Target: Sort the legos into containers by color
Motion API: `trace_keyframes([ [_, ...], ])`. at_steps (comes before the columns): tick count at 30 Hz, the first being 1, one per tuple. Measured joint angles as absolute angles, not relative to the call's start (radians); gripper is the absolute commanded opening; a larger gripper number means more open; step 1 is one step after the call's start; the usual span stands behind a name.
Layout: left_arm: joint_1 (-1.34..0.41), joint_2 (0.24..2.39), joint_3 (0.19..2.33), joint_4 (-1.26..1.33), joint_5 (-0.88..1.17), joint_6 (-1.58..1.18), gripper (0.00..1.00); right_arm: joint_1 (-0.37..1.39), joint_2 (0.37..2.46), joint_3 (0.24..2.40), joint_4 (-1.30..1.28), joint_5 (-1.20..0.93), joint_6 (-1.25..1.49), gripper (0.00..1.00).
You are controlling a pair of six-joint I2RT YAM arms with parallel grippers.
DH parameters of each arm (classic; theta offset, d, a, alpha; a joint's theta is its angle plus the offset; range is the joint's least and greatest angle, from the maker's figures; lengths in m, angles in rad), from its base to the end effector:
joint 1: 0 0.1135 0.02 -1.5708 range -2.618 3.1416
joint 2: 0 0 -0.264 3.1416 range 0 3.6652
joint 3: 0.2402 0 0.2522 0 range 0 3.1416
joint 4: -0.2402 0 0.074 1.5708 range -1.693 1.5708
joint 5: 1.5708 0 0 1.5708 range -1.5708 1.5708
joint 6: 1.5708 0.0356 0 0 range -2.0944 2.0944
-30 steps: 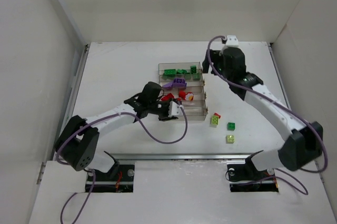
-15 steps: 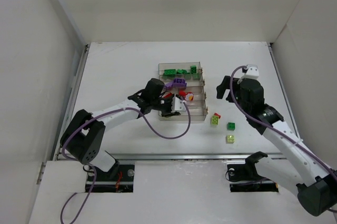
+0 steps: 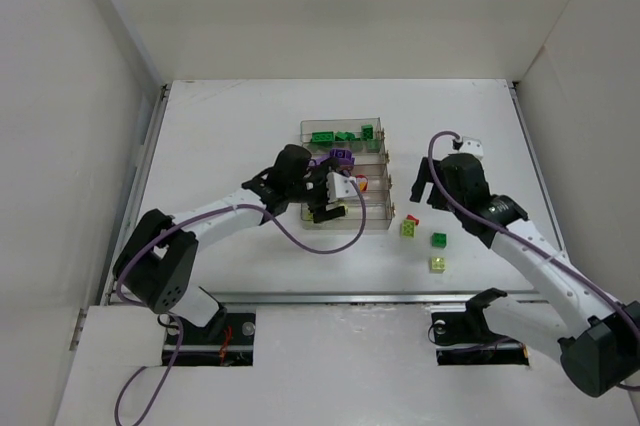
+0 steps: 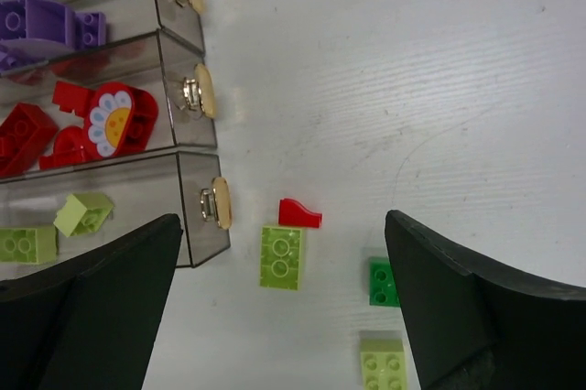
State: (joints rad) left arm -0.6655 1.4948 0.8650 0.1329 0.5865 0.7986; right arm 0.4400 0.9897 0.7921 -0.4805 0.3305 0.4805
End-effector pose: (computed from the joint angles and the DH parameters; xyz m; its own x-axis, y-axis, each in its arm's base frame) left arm 0.2430 -0.2158 0.2315 0.3809 0.4595 -0.8023 0.8944 0.0366 0.4457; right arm 0.1957 0.0794 0.2774 -0.5838 0.2084 -0.7847 0.1078 0.9778 0.1794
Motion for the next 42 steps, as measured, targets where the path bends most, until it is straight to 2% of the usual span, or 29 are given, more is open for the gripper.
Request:
trace_keyframes([
  [4,-0.665,1.455,0.873,0.155,0.529,0.709,0.79,0.44,1.03,0.786,-0.501,0.3,0.537,0.85],
  [6,-0.665,1.423,0.877,0.162,0.506,0.663,0.79,0.44,1.07,0.78,-0.504,0.281,0.559,0.84],
  [9,-0.665,1.376,0.878,0.172,0.463,0.597,0.79,0.44,1.146,0.766,-0.502,0.254,0.579,0.74],
  [14,-0.665,1.325,0.88,0.176,0.36,0.479,0.79,0.44,1.246,0.747,-0.5,0.212,0.598,0.74],
  [22,-0.661,1.277,0.879,0.186,0.144,0.377,0.86,0.44,1.348,0.723,-0.445,0.155,0.623,0.71],
  [25,-0.653,1.256,0.879,0.193,0.097,0.373,0.86,0.441,1.389,0.722,-0.442,0.149,0.631,0.62],
  [28,-0.647,1.24,0.875,0.205,0.07,0.372,0.87,0.442,1.398,0.722,-0.441,0.149,0.636,0.49],
  [29,-0.646,1.237,0.874,0.215,0.06,0.372,0.87,0.445,1.399,0.722,-0.442,0.149,0.637,0.37],
  [32,-0.641,1.229,0.857,0.242,0.048,0.373,0.87,0.451,1.4,0.722,-0.44,0.149,0.643,0.13],
  [33,-0.64,1.229,0.853,0.245,0.046,0.374,0.87,0.451,1.4,0.722,-0.44,0.148,0.647,0.0],
  [39,-0.638,1.229,0.841,0.26,0.039,0.377,0.87,0.454,1.388,0.733,-0.476,0.17,0.653,0.0],
  [42,-0.638,1.221,0.826,0.273,0.039,0.379,0.87,0.47,1.304,0.759,-0.551,0.244,0.686,0.0],
])
